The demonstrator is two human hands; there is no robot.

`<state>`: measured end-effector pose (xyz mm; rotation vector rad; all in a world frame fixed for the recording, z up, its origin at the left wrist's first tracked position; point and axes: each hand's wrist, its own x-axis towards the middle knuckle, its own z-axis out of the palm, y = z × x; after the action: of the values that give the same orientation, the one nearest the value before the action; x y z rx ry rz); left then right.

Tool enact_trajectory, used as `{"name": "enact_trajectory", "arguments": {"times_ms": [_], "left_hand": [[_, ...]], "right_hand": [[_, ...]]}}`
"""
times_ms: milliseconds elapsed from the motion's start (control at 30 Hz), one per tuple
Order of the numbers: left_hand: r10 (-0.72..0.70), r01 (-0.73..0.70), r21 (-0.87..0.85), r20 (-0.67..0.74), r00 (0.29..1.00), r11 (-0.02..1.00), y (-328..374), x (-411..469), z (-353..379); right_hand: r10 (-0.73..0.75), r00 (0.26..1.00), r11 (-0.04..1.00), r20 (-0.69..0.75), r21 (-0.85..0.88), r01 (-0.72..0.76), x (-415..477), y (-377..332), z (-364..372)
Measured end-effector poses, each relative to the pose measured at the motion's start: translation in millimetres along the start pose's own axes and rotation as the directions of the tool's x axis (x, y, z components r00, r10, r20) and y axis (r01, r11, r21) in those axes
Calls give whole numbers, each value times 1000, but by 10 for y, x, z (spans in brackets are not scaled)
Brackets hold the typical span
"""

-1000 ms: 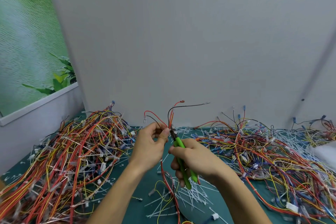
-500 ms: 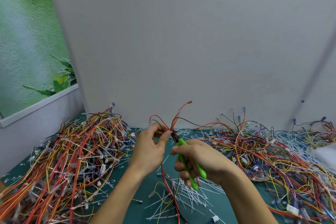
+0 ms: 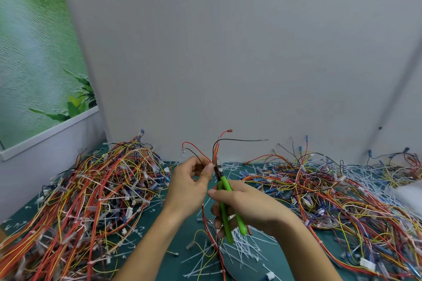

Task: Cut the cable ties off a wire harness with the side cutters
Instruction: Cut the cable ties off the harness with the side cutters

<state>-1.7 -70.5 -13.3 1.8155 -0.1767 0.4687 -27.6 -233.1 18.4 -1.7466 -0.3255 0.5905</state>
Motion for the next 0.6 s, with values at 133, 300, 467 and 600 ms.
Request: {"name": "enact_trajectory", "arguments": {"times_ms": [133,300,467,600], "left_hand": [[-134,133,-171,9,991,976,-10,4,25],[-226,216,-313,6,974,925,-12,19,26],[-276,260,-425,26,961,867,14,33,23],[-308,305,-504,80,948,808,26,40,6]], "right_hand": [[-68,994,990,-81,-132,57,38,21,37],[-154,968,956,-198,-277,95,104,39,135],[-182,961,967,-207,-213,138,117,57,180],[-189,961,966,-201,-212,146,107,40,201]]}}
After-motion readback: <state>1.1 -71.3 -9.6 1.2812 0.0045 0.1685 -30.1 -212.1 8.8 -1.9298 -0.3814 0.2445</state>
